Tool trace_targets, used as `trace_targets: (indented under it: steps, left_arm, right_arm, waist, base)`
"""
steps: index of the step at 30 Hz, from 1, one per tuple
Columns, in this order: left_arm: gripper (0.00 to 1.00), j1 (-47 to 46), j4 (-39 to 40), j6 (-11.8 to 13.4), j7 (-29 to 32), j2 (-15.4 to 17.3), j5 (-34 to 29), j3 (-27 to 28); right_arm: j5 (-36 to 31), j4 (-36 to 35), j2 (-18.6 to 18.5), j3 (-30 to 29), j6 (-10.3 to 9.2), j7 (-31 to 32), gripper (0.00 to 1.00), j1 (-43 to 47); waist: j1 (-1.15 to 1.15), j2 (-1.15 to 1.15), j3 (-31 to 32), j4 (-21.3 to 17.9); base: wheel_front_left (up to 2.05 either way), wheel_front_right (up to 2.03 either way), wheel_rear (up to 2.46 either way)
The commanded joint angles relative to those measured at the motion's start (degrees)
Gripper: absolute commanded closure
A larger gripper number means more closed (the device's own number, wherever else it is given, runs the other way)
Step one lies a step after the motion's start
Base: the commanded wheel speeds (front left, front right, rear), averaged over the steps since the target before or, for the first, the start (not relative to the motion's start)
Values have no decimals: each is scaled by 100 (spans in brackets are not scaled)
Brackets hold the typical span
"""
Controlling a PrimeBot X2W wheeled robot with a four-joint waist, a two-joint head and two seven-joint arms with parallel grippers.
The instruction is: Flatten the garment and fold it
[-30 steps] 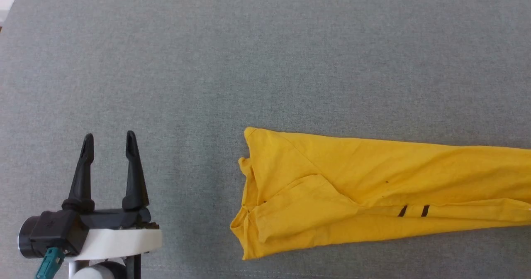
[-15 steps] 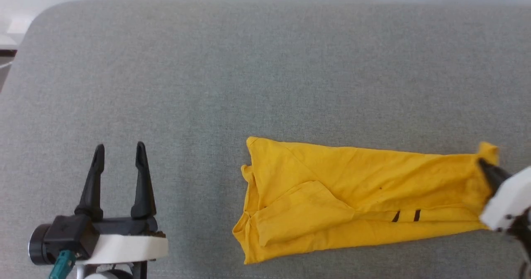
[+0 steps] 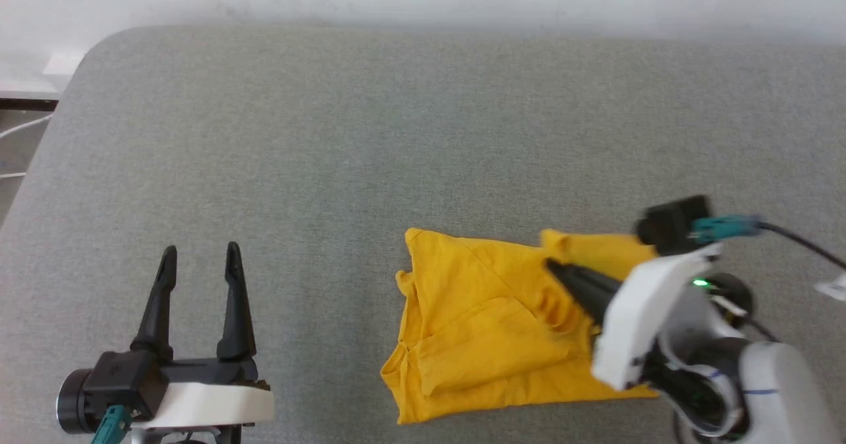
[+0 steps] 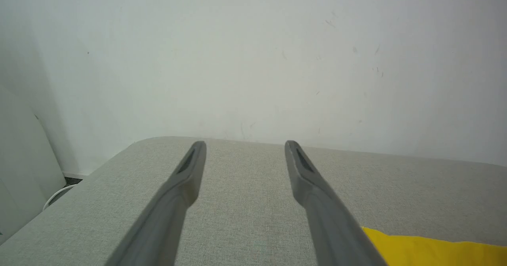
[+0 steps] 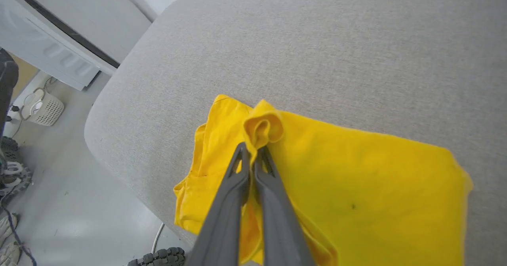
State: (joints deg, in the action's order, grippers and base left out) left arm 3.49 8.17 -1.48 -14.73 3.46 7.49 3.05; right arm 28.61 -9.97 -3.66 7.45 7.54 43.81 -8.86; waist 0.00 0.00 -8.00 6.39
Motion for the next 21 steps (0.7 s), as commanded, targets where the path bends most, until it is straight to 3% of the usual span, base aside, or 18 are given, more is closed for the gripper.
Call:
trace_targets:
  steps: [1,8,21]
  left_arm:
    - [0,64,-32,-21,-27,-24,13,-26]
    - [0,29,-91,-32,-27,-30,49,-106]
    - [0,-154,-228,-49,-27,-40,136,-236]
  right_arm:
    - [85,94,26,198,-5,-24,100,-137]
    - [87,695,65,1026,-5,-233,100,-568]
    - [153,2279,77,1421,-5,-951,100,-1219]
  waist:
    - [0,0,34,45]
    - [0,0,36,197]
    - [0,0,-101,574]
  base:
    - [0,0,0]
    - [0,0,0]
    - [0,0,0]
